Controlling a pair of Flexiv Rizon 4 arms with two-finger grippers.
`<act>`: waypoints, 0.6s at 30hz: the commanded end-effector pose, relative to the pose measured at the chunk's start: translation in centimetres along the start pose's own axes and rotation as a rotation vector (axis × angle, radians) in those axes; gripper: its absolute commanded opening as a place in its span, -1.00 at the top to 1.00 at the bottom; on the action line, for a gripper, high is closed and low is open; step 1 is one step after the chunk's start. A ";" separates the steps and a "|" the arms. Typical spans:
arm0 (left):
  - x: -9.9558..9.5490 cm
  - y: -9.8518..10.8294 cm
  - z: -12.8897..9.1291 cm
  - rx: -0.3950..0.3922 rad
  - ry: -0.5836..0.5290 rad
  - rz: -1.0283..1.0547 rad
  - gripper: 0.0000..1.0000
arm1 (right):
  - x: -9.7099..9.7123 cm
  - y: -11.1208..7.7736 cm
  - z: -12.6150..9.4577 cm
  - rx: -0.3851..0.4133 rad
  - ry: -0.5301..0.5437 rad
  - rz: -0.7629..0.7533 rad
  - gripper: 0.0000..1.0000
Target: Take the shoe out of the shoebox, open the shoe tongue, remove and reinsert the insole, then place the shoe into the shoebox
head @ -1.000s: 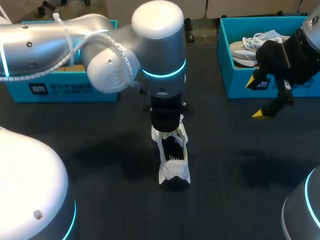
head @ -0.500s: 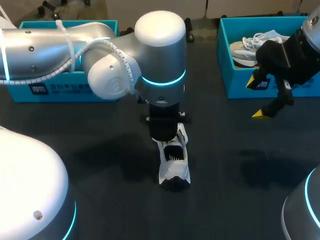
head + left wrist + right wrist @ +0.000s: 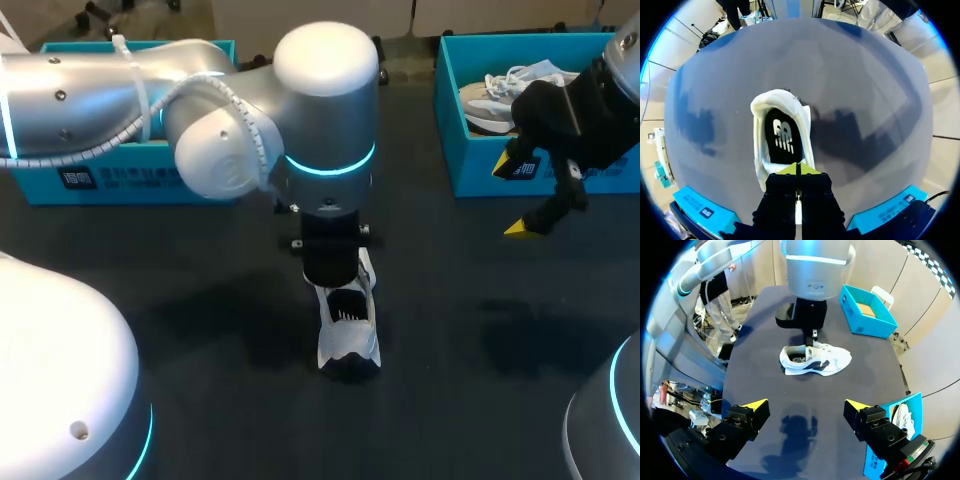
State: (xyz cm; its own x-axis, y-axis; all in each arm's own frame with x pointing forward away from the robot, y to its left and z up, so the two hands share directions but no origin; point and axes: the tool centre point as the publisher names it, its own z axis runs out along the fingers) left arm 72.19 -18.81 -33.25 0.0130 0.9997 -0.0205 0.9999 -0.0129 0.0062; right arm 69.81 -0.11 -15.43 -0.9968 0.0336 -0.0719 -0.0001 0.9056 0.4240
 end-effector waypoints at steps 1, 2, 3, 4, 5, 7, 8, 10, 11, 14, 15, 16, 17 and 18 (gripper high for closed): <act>-0.2 -0.1 0.6 0.018 -0.004 -0.014 1.00 | -0.2 0.1 0.2 0.004 0.003 0.001 -1.00; -0.1 -0.2 0.3 0.028 -0.007 -0.024 1.00 | -0.2 0.1 0.2 0.004 0.003 0.001 -1.00; 0.0 -0.3 -0.2 0.034 -0.012 -0.032 1.00 | -0.2 0.1 0.2 0.004 0.003 0.001 -1.00; 0.1 -0.3 -0.7 0.041 -0.020 -0.044 1.00 | -0.2 0.1 0.2 0.004 0.003 0.001 -1.00; 0.4 -0.2 -1.4 0.040 -0.020 -0.057 1.00 | -0.2 0.1 0.2 0.004 0.003 0.001 -1.00; 0.9 -0.2 -2.8 0.042 -0.027 -0.108 1.00 | -0.2 0.1 0.2 0.004 0.003 0.001 -1.00; 1.2 -0.1 -3.4 0.038 -0.026 -0.140 1.00 | -0.2 0.1 0.2 0.004 0.003 0.001 -1.00; 1.8 -0.3 -4.4 0.028 -0.045 -0.216 1.00 | -0.2 0.1 0.2 0.004 0.003 0.001 -1.00; 1.8 -0.3 -4.4 0.028 -0.045 -0.216 1.00 | -0.2 0.1 0.2 0.004 0.003 0.001 -1.00; 1.8 -0.3 -4.4 0.028 -0.045 -0.216 -0.77 | -0.2 0.1 0.2 0.004 0.003 0.001 -1.00; 1.8 -0.3 -4.4 0.028 -0.045 -0.216 -1.00 | -0.2 0.1 0.2 0.004 0.003 0.001 -1.00; 1.8 -0.3 -4.4 0.028 -0.045 -0.216 -1.00 | -0.2 0.1 0.2 0.004 0.003 0.001 -1.00; 1.8 -0.3 -4.4 0.028 -0.045 -0.216 -1.00 | -0.2 0.1 0.2 0.004 0.003 0.001 -1.00; 1.8 -0.3 -4.4 0.028 -0.045 -0.216 -1.00 | -0.2 0.1 0.2 0.004 0.003 0.001 -1.00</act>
State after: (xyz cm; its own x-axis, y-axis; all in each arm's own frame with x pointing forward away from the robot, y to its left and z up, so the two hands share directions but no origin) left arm 72.03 -17.53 -28.90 -0.2036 0.9777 -0.0508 0.9788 0.2022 -0.0322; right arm 69.81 -0.11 -15.43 -0.9968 0.0335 -0.0719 -0.0001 0.9057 0.4240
